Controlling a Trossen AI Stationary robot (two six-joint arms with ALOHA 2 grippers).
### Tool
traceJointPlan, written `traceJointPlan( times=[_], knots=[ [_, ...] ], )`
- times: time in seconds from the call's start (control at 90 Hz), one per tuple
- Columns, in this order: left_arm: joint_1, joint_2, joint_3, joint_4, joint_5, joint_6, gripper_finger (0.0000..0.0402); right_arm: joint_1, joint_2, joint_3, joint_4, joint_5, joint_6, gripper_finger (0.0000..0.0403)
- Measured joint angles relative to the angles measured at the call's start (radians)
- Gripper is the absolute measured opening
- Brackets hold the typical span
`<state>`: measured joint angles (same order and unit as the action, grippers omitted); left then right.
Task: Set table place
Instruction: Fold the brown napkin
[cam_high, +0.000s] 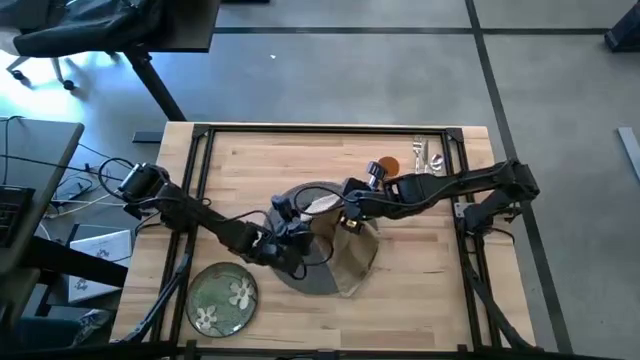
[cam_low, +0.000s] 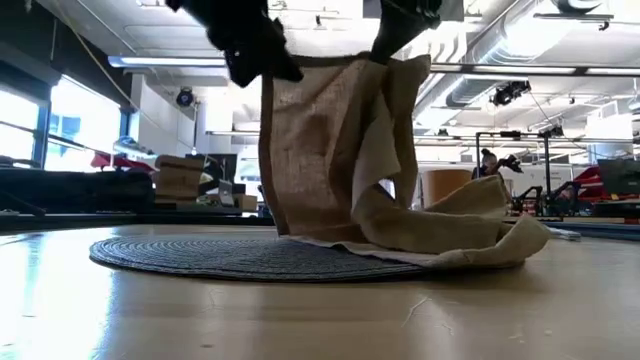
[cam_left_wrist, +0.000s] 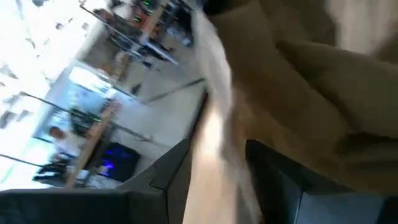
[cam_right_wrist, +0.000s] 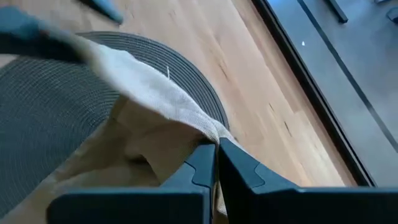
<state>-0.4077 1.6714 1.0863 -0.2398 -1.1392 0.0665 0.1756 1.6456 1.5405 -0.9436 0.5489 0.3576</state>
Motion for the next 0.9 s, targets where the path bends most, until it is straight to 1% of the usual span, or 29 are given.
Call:
traceJointPlan(
  times=[0.089,0.156,0.2,0.333,0.411,0.511,0.567,0.711,0.767,0.844,0.9],
  knots=[
    [0.003,0.000,0.000,-0.068,0.020,-0.094,0.0131,0.000,-0.001,0.000,-0.002,-0.004,0.000,0.0000],
    [0.002,0.000,0.000,-0.089,0.020,-0.142,0.0126,0.000,-0.001,0.000,-0.003,-0.004,-0.013,0.0000],
    [0.002,-0.001,0.000,-0.092,0.030,-0.156,0.0122,0.000,-0.001,0.000,-0.001,-0.004,-0.020,0.0000],
    [0.021,-0.001,0.000,-0.090,0.100,-0.160,0.0105,0.000,-0.001,0.000,0.017,-0.005,-0.026,0.0000],
    [0.026,-0.001,0.000,-0.088,0.110,-0.158,0.0081,0.000,-0.001,0.000,0.021,-0.005,-0.026,0.0000],
    [0.018,-0.005,0.005,-0.076,0.115,-0.121,0.0028,0.000,-0.001,0.000,0.017,-0.008,-0.028,0.0000],
    [0.009,-0.006,0.022,-0.073,0.123,-0.110,0.0009,0.000,-0.001,0.000,0.017,-0.009,-0.040,0.0000],
    [-0.022,-0.015,0.070,-0.110,0.121,-0.109,0.0004,0.000,-0.001,0.000,0.020,-0.015,-0.045,0.0000],
    [-0.036,-0.026,0.092,-0.156,0.121,-0.123,0.0001,0.000,-0.002,0.000,0.016,-0.055,-0.045,0.0000],
    [-0.055,-0.053,0.122,-0.254,0.114,-0.183,0.0001,0.000,-0.002,0.000,0.013,-0.126,-0.045,0.0000],
    [-0.069,-0.080,0.141,-0.337,0.119,-0.245,0.0000,0.000,-0.002,0.000,0.013,-0.145,-0.034,0.0003]
  ],
)
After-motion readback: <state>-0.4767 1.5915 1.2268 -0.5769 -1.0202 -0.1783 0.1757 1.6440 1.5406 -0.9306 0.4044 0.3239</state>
